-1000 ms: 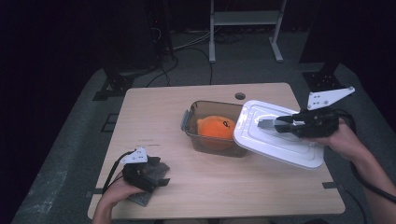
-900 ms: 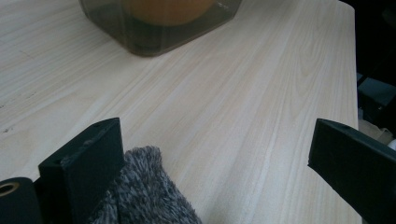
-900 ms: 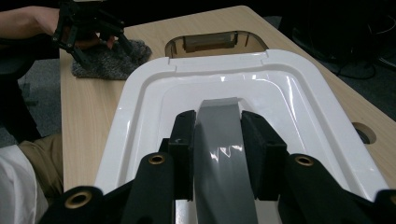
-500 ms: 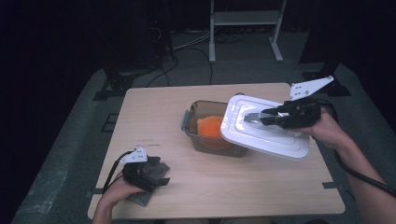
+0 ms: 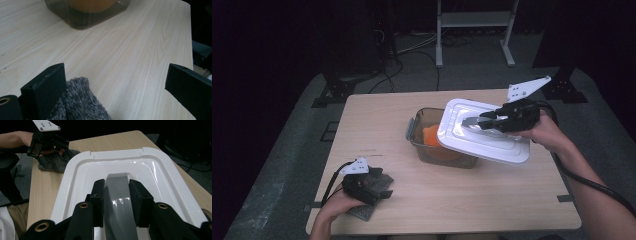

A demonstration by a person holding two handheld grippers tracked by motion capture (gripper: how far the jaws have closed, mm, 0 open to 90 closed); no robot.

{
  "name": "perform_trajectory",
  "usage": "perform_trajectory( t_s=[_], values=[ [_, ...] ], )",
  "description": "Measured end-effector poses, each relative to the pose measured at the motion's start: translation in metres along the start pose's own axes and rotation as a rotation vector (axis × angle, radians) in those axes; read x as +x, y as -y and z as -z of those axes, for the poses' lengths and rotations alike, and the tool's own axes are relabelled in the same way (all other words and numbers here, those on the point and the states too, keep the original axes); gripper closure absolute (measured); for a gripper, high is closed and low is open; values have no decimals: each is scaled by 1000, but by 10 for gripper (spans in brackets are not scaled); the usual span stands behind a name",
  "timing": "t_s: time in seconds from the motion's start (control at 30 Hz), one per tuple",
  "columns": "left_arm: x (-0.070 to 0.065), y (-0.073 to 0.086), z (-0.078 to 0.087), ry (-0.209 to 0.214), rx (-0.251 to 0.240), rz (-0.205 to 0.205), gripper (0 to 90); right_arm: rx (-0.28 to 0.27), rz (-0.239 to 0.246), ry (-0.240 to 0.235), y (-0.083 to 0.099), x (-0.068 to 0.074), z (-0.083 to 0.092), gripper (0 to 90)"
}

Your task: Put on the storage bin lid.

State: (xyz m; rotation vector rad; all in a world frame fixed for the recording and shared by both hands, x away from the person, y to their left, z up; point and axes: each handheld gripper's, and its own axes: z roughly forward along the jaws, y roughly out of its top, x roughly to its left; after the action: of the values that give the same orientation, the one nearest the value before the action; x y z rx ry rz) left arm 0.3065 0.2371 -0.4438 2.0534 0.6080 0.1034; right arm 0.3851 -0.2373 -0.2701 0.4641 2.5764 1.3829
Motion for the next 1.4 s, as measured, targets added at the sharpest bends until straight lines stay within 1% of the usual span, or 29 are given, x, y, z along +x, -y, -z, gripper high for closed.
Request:
perform_trajectory(
  t_s=[0.1,0.3,0.33,0.47,0.57,0.8,1.07,1.1,1.23,1.4],
  values=[
    [0,0,0,1,1,-1,26,-8,-1,-9,-4,-1,-5,656],
    [0,-1,-1,2,0,-5,26,-9,5,-14,-8,-6,-15,656],
    [1,-1,-1,3,-1,-4,26,-10,0,-18,-9,-8,-19,656],
    [1,-2,-1,5,1,-7,26,-4,-4,-22,-9,-12,-25,656],
    [0,-2,-2,10,-1,-9,26,5,-6,-29,-11,-15,-32,656],
    [0,-2,-2,10,-1,-9,26,11,5,-38,-15,-18,-40,656],
    [0,-1,-1,11,-1,-10,26,10,1,-41,-16,-23,-46,656],
    [0,-1,-1,18,0,-16,26,13,3,-42,-17,-24,-49,656],
    [-1,-1,-1,18,2,-19,26,18,8,-41,-18,-27,-53,656],
    [-2,-1,0,15,-4,-14,25,20,11,-41,-20,-30,-57,655]
  ],
)
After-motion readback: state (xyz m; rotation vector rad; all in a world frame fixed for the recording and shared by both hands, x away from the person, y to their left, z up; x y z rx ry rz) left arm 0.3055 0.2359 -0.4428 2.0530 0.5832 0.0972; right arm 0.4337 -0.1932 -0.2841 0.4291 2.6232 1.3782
